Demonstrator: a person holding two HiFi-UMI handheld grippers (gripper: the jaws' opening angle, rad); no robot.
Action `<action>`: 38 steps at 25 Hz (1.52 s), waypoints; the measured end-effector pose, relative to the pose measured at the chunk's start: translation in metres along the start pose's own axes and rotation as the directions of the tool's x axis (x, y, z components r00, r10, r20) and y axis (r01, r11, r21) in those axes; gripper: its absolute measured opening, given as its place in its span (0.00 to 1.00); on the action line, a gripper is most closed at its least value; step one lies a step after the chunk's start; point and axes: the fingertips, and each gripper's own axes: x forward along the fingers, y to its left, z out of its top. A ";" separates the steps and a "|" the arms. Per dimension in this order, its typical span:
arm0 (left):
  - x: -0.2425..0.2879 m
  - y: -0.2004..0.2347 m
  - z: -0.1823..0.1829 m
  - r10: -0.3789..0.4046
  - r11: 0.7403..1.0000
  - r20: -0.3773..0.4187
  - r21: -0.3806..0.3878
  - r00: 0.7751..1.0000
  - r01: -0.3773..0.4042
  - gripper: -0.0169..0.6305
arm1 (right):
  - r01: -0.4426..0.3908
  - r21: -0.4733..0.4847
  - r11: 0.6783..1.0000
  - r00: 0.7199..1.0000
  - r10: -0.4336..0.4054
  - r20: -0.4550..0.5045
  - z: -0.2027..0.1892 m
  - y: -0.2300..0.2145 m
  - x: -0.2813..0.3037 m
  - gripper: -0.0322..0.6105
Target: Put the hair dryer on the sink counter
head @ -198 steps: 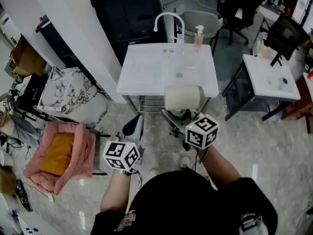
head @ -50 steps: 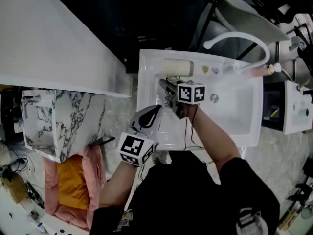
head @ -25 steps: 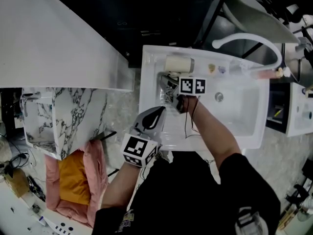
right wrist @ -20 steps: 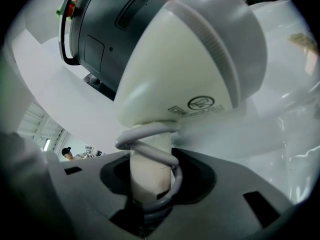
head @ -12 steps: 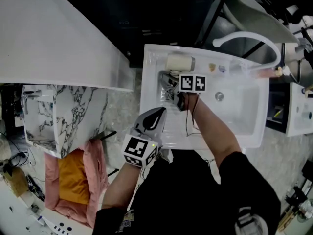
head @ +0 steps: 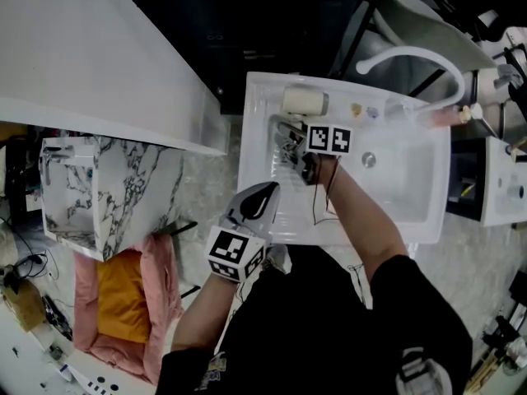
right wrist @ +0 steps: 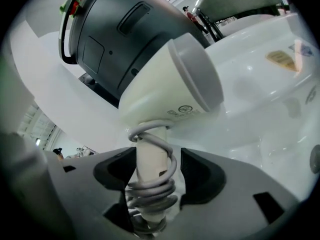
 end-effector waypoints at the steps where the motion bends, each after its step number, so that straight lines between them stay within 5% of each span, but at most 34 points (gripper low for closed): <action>1: -0.003 -0.002 0.000 0.000 1.000 0.002 0.002 1.000 0.000 0.03 | 0.004 -0.002 1.000 1.000 -0.004 0.002 -0.001 0.001 -0.003 0.48; 13: -0.068 -0.032 -0.016 0.007 1.000 0.034 0.027 0.999 -0.008 0.03 | 0.005 -0.054 0.999 0.995 0.000 0.098 -0.021 0.034 -0.076 0.47; 21: -0.141 -0.067 -0.024 0.006 0.998 0.098 0.057 0.995 -0.011 0.03 | -0.042 -0.208 0.977 0.976 0.085 0.198 -0.051 0.114 -0.155 0.40; 27: -0.197 -0.093 -0.033 -0.015 0.996 0.151 0.088 0.988 0.002 0.03 | 0.024 -0.365 0.931 0.937 0.106 0.332 -0.082 0.173 -0.230 0.04; 38: -0.286 -0.138 -0.040 -0.045 0.993 0.235 0.118 0.971 0.017 0.03 | 0.090 -0.618 0.781 0.869 0.241 0.432 -0.171 0.280 -0.361 0.05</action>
